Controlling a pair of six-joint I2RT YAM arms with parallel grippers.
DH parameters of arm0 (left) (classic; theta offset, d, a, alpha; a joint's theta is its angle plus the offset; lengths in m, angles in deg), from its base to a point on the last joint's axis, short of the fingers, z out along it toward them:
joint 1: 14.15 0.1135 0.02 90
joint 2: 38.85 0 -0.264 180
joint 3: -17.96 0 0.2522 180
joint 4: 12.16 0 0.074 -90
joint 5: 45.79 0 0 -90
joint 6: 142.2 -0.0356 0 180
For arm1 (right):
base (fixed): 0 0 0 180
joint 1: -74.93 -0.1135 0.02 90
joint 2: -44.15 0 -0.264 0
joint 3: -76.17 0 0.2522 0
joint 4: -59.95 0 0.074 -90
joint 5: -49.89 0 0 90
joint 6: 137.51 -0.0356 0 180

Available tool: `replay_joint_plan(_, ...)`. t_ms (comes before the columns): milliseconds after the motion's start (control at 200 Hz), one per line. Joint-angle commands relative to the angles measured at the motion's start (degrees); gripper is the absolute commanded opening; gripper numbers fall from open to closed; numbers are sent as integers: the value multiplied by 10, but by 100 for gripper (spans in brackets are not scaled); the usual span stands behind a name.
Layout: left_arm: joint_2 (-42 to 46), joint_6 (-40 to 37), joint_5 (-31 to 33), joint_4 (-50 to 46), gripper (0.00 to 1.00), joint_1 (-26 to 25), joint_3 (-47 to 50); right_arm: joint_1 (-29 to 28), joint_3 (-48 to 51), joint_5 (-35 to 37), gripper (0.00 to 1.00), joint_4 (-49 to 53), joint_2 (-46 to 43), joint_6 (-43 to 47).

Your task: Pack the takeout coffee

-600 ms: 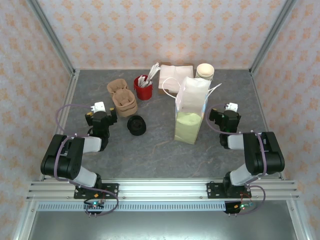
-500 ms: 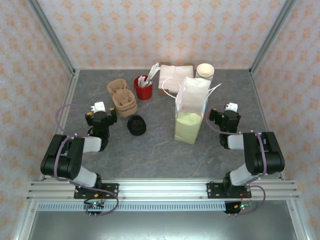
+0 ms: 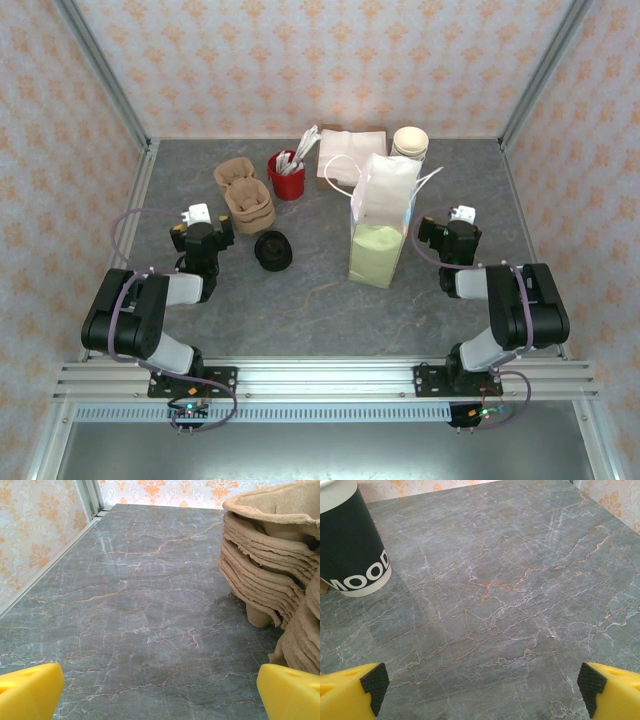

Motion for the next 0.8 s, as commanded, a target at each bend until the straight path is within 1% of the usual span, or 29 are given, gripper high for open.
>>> replay_joint_plan(0,1,-7,30,-2,100,-8,-7,2,-11,-2,99,3,-7,1)
replay_joint_plan(115,3,-8,30,1,100,-8,-5,2,-10,-1,99,-1,-9,1)
replay_joint_plan(195,21,-7,30,-8,100,-8,-2,2,-13,-7,99,25,-31,2)
replay_joint_plan(245,39,-8,32,-23,100,-9,-2,2,-14,0,99,40,-51,0)
replay_joint_plan(300,69,2,52,-75,100,-9,-14,2,-20,16,99,71,-76,-7)
replay_joint_plan(350,102,13,69,-124,100,-10,-26,2,-33,25,99,118,-105,-13)
replay_joint_plan(430,163,28,75,-193,100,-9,-41,2,-59,44,99,189,-149,-42)
replay_joint_plan(525,238,65,49,-304,100,-9,-84,2,-103,80,99,287,-194,-122)
replay_joint_plan(631,290,125,37,-418,100,-10,-142,2,-207,92,99,452,-194,-222)
replay_joint_plan(686,305,141,25,-460,100,-10,-168,3,-280,86,99,548,-165,-267)
replay_joint_plan(751,321,173,18,-498,100,-10,-189,3,-362,51,100,626,-122,-285)
replay_joint_plan(796,327,192,4,-530,100,-9,-206,3,-407,26,98,659,-94,-291)
